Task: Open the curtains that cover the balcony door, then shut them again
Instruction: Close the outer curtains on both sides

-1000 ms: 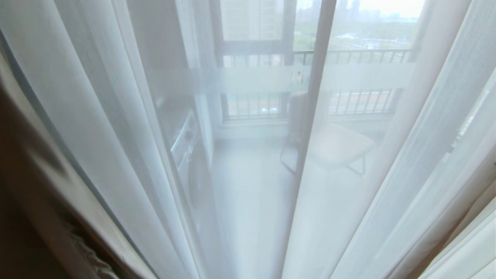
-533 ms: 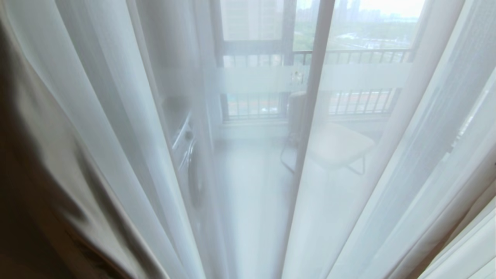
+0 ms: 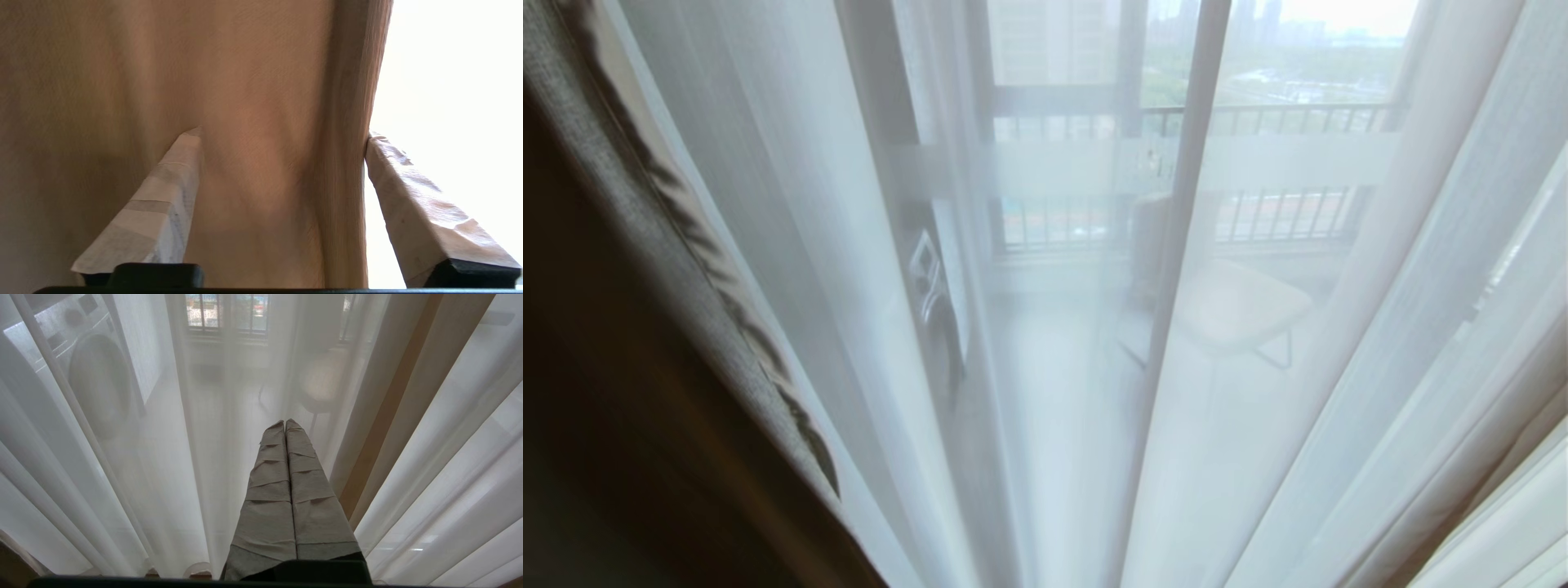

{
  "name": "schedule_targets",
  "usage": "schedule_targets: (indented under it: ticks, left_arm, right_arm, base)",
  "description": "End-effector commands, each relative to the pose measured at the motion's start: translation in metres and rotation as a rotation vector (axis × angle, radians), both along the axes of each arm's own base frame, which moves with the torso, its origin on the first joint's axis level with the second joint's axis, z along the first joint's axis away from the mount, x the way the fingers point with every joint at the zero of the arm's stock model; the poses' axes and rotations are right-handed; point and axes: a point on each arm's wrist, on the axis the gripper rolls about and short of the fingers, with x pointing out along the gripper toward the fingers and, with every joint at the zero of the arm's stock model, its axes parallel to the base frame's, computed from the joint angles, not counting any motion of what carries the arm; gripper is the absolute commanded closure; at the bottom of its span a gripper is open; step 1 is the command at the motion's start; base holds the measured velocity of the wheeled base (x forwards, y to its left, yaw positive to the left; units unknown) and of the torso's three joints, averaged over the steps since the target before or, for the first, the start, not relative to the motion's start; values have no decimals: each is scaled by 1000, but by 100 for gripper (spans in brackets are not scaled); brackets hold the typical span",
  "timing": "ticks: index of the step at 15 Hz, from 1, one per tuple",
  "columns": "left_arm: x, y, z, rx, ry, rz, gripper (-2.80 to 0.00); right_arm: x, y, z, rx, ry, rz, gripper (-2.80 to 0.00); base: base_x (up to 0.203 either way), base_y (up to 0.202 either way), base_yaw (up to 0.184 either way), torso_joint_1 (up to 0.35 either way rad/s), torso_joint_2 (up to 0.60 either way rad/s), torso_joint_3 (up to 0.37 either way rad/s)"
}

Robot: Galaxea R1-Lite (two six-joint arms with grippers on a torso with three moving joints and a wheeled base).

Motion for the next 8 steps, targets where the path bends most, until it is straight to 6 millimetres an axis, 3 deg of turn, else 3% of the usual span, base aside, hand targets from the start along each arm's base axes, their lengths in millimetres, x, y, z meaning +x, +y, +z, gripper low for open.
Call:
schedule_targets:
  ticks: [1, 5, 8]
  left_arm:
    - [-42, -8, -11, -2, -50, -9, -280]
    - [-83, -15, -37, -14, -27, -5, -280]
    - [-96, -18, -49, -23, -2, 5, -280]
  right_arm:
    - [0, 0, 0, -1, 0, 1, 0]
    - [0, 0, 0, -1, 0, 1, 0]
    - [0, 0, 0, -1, 0, 1, 0]
  base:
    - [0, 0, 0, 0, 0, 0]
    - [0, 0, 0, 0, 0, 0]
    - [0, 0, 0, 0, 0, 0]
